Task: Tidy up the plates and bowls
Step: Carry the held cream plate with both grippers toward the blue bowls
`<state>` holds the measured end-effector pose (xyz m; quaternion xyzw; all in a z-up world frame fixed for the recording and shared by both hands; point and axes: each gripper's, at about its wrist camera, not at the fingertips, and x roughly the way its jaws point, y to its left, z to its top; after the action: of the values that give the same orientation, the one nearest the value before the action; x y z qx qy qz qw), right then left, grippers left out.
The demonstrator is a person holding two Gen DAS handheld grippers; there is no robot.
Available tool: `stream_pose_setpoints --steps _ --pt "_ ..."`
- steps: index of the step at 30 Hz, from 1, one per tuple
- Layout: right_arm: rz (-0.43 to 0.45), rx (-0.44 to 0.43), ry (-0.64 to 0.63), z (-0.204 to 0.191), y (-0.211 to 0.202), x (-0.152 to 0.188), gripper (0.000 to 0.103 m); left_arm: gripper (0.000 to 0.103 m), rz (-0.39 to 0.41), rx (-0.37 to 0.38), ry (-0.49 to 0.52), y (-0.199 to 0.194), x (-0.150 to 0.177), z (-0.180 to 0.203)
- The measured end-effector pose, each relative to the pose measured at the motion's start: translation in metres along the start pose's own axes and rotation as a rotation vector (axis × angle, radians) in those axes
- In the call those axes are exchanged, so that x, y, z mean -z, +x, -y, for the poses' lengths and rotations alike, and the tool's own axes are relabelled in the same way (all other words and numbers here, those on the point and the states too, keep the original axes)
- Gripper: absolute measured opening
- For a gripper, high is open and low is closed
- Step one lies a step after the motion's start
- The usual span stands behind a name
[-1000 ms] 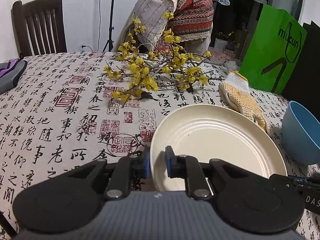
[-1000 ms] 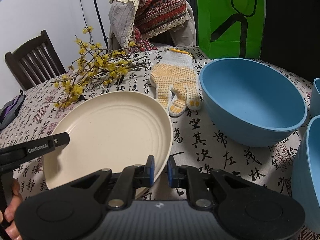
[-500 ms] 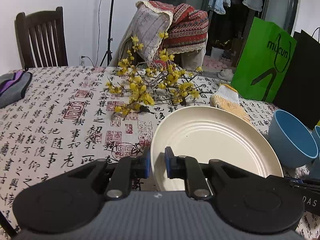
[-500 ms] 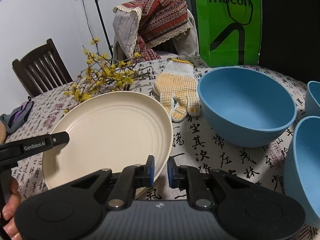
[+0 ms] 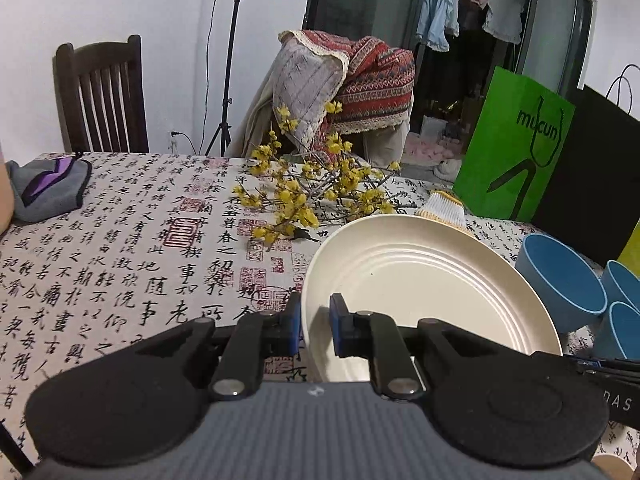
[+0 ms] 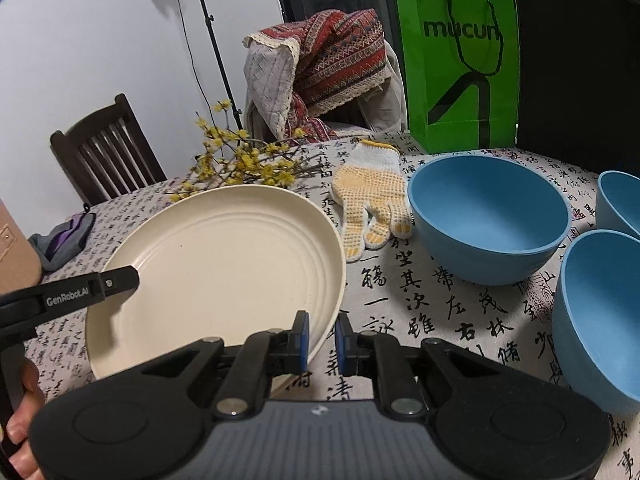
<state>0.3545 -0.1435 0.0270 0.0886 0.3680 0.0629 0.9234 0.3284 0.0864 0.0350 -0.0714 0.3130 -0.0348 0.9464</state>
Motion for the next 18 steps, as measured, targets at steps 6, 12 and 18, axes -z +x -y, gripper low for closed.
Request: stream_pose_setpoints --steps 6,12,18 --pt "0.02 -0.015 0.002 -0.006 -0.018 0.007 0.013 0.015 0.024 0.009 -0.015 -0.024 0.004 -0.005" --pt "0.046 -0.029 0.01 -0.012 -0.036 0.015 0.013 0.015 0.04 0.008 -0.018 -0.045 0.01 -0.01" --pt "0.067 -0.047 0.008 -0.017 -0.052 0.024 0.013 0.015 0.073 0.0 -0.022 -0.067 0.016 -0.012"
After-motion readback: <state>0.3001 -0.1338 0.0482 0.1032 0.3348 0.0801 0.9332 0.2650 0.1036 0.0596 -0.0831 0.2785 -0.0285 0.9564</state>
